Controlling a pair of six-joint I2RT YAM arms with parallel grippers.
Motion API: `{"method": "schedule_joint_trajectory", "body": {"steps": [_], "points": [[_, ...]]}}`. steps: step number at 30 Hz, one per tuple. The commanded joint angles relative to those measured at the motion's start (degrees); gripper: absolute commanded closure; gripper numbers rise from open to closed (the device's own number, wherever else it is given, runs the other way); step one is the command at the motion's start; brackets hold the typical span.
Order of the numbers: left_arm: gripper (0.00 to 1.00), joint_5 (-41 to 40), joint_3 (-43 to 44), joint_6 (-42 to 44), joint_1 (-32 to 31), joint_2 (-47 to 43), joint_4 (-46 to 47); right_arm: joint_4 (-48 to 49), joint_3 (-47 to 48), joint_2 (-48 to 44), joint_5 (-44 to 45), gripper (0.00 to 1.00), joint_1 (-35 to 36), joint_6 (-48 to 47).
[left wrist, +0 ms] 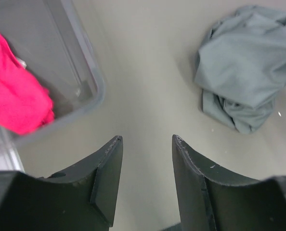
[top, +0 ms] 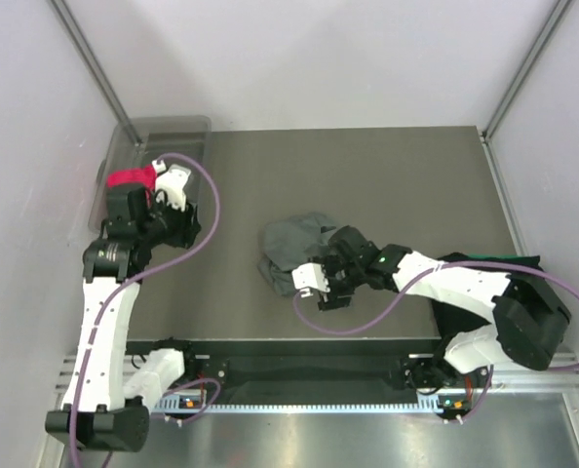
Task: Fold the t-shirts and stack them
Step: Flatten the tshirt out
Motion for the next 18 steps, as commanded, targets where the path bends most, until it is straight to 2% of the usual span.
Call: {"method": "schedule_joint_trajectory", "body": {"steps": [1,5,9,14,18], "points": [[0.5,4.16,-5.28,-0.2,3.5,-3.02,1.06,11.05,0.9,2.92,0.82,0.28,4.25,-0.57],[0.5,5.65,-8.02,-1.34,5.62,-5.93,0.62,15.8,1.69,7.23,3.01,0.3,7.15,-0.65],[0.5,7.15,-9.69,-2.48,7.12,-8.74,0.62,16.95,4.67,13.03,3.37,0.39,7.42,-0.74],[0.5,6.89,-11.36,-2.49,7.56,-10.42,0.35,20.55,6.08,17.87,4.51,0.41,7.15,-0.57],[0.5,7.24,-11.98,-2.92,7.82,-10.86,0.7,20.03,9.07,21.56,5.56,0.5,6.54,0.22]]}}
